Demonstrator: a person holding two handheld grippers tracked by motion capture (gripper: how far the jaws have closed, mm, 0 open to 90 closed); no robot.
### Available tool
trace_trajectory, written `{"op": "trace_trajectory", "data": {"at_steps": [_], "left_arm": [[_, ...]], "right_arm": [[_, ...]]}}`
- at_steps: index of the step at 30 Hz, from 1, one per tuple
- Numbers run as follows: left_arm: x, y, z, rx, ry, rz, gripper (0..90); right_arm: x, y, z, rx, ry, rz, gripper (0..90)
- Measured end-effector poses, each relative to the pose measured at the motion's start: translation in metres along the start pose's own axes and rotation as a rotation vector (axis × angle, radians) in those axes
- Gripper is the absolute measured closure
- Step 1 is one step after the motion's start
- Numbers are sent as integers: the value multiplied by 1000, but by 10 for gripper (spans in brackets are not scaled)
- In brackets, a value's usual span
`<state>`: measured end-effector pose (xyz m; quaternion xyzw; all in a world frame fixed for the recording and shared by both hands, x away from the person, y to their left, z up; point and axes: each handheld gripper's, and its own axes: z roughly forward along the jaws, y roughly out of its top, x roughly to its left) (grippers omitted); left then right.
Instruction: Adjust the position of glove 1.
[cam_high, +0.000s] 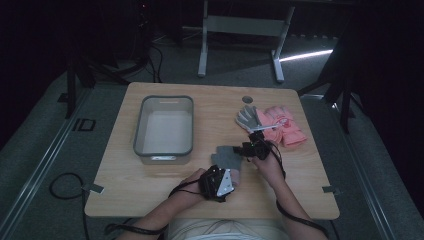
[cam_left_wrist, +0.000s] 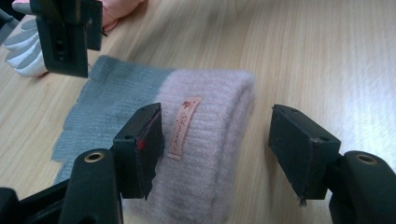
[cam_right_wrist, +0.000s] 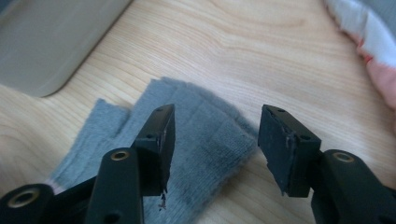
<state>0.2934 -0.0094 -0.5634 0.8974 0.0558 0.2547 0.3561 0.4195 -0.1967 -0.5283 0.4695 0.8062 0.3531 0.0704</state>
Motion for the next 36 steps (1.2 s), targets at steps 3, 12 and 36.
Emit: {"op": "trace_trajectory", "data": {"at_steps": [3, 12, 36], "left_arm": [[-4, 1, 3, 29, 42, 33, 415], [4, -3, 4, 3, 30, -15, 643], [44, 5, -18, 12, -158, -102, 720]], "right_arm": [[-2, -1, 8, 31, -18, 2, 423], [0, -5, 21, 58, 36, 22, 456], [16, 14, 4, -3, 200, -5, 741]]}}
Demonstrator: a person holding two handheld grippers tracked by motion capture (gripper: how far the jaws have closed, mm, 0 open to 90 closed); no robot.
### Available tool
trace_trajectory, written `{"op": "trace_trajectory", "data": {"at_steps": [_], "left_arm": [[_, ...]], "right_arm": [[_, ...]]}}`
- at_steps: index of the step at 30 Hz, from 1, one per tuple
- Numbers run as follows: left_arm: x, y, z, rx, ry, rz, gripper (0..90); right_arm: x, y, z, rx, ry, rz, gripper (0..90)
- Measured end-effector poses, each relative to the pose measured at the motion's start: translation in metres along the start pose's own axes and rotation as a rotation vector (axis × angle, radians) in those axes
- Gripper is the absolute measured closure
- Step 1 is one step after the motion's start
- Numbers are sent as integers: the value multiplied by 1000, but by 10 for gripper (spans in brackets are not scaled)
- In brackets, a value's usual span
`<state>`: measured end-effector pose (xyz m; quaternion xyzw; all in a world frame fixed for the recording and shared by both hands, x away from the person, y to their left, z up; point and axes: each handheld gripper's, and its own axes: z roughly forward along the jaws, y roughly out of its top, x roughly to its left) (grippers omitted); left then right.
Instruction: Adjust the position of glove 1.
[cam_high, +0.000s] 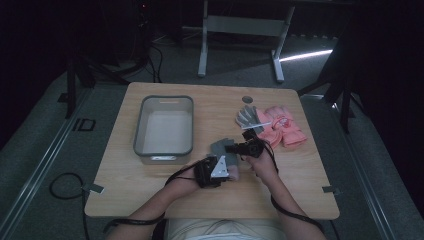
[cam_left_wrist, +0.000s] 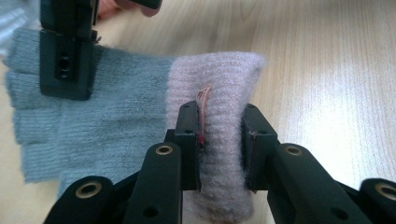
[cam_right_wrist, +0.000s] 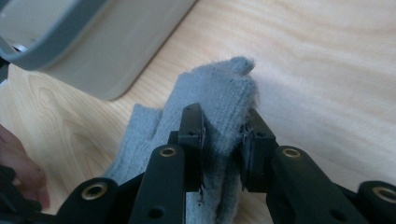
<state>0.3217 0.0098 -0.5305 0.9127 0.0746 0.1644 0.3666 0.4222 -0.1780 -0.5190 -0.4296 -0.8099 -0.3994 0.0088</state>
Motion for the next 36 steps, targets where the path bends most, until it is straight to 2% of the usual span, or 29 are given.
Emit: {"op": "trace_trajectory", "data": {"at_steps": [4, 11, 15, 19, 25, 29, 33, 36], "left_arm": [[11, 10, -14, -12, 0, 16, 720], [32, 28, -40, -13, -11, 34, 720], [43, 33, -53, -20, -15, 31, 720], [51, 36, -64, -16, 1, 44, 721], [63, 39, -79, 16, 27, 63, 721], [71, 36, -90, 39, 44, 66, 721], [78, 28, -97, 40, 52, 42, 721], [80, 23, -100, 50, 62, 41, 721]], "right_arm": [[3, 7, -10, -27, 4, -2, 743], [12, 29, -30, -84, -5, -37, 745], [18, 41, -36, -112, -7, -54, 744], [26, 53, -39, -125, -6, -71, 744], [38, 74, -38, -148, -7, -96, 745], [47, 86, -33, -149, -4, -115, 745], [57, 98, -25, -150, 1, -130, 745], [61, 102, -20, -152, 8, -132, 745]]}}
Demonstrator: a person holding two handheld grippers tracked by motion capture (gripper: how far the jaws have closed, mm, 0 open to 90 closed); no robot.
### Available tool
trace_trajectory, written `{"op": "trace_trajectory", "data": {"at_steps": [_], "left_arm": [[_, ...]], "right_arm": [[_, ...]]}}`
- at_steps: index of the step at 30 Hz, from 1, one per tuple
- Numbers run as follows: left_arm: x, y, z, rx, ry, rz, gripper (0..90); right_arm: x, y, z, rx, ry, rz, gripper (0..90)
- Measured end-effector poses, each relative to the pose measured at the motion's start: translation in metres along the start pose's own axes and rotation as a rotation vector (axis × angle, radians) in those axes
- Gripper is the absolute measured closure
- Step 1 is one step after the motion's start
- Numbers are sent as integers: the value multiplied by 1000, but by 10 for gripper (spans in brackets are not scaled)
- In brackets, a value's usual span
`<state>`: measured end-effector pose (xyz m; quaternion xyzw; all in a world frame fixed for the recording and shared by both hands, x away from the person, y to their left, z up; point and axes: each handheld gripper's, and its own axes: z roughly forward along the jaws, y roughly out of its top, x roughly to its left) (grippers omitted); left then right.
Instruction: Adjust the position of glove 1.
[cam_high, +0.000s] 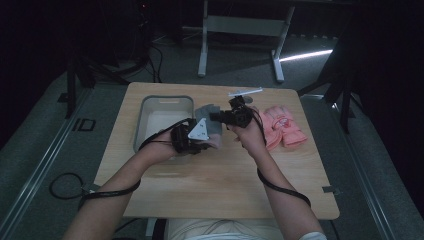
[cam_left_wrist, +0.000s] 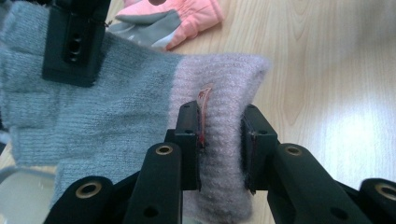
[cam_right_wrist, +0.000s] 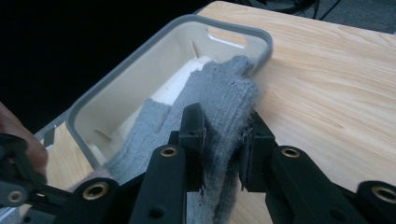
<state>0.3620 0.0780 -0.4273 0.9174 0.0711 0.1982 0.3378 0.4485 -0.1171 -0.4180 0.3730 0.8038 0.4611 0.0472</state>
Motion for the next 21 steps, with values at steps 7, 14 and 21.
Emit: {"op": "trace_trajectory", "data": {"at_steps": [7, 14, 21], "left_arm": [[7, -17, -11, 34, 20, -17, 721], [15, -36, -20, 53, 29, -39, 721], [21, -60, -35, 85, 38, -66, 721]], "right_arm": [[17, 14, 26, 18, 12, -42, 746], [31, 25, 52, 42, 28, -62, 745], [50, 36, 76, 66, 54, -97, 746]]}}
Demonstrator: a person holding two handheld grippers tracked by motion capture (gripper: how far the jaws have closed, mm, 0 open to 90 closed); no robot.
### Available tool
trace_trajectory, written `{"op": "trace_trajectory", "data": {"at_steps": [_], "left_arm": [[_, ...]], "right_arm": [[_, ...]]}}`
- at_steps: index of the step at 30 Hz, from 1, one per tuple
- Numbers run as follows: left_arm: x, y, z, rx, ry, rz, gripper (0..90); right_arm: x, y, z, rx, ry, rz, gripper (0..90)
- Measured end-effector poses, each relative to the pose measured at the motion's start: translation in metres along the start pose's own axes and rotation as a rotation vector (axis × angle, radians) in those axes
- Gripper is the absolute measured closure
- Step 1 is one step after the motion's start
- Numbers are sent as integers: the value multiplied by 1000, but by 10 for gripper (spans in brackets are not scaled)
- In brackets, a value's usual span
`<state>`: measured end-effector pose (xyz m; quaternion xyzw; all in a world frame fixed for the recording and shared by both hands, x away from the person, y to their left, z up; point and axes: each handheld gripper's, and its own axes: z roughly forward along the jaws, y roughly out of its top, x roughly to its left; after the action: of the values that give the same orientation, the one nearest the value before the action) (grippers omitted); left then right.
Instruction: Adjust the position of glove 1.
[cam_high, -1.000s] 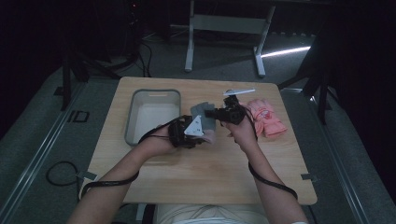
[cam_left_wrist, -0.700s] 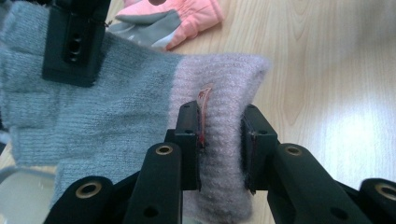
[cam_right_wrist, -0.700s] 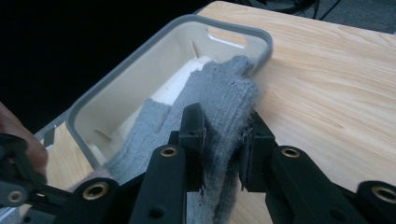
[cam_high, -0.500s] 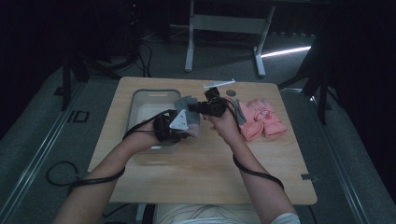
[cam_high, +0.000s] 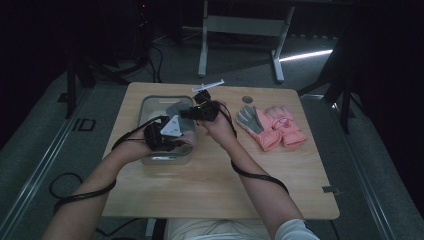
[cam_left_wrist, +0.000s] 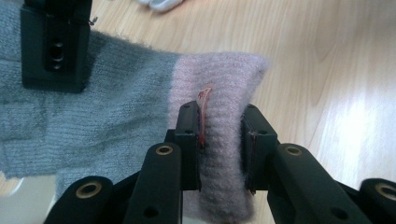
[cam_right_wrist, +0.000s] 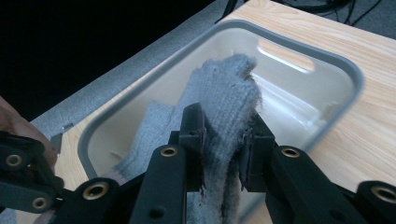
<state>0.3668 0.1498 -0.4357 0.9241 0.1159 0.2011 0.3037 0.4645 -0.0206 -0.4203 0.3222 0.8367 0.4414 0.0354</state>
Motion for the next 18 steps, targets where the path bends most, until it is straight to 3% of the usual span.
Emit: {"op": "trace_trajectory", "data": {"at_steps": [11, 18], "left_arm": [[21, -32, -9, 50, -5, 9, 721], [32, -41, 5, 87, -34, 13, 720]], "right_arm": [[19, 16, 36, 7, 14, -16, 748], [13, 13, 56, 29, -9, 13, 748]]}}
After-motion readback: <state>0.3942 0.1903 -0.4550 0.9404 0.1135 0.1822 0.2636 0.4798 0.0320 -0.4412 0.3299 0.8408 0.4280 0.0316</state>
